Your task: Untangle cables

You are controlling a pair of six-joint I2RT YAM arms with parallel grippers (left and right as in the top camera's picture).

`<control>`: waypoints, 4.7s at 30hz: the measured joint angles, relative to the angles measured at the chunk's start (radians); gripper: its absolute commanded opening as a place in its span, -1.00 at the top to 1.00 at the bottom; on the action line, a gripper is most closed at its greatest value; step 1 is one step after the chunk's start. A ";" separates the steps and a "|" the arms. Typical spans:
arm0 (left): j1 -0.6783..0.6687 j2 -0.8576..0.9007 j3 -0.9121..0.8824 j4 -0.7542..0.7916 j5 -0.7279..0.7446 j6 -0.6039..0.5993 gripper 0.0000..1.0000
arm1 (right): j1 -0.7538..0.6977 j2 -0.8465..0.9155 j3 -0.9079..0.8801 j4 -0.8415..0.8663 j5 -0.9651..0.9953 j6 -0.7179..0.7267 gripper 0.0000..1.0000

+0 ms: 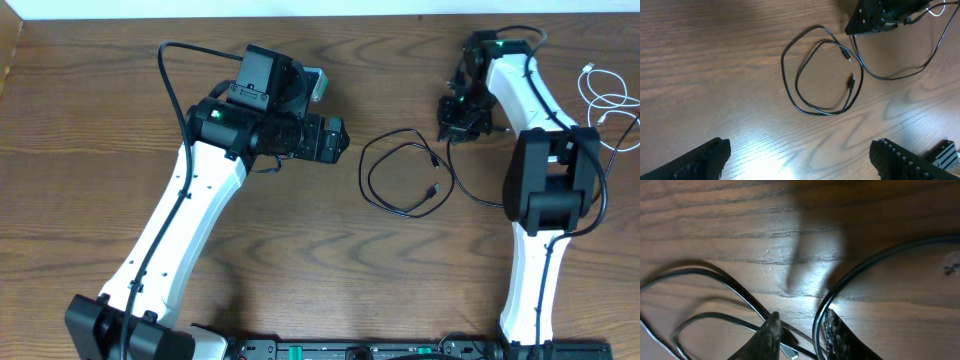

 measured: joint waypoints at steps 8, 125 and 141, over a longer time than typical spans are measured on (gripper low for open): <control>0.000 0.000 0.000 -0.001 -0.004 0.000 -0.88 | 0.041 -0.006 -0.056 0.035 0.109 0.056 0.98; 0.271 0.006 0.000 -0.045 -0.116 -0.037 -0.88 | 0.406 -0.422 -0.760 0.446 -0.014 -0.602 0.09; 0.271 0.006 0.000 -0.048 -0.116 -0.030 -0.89 | 0.466 -0.483 -0.873 0.604 0.169 -0.378 0.77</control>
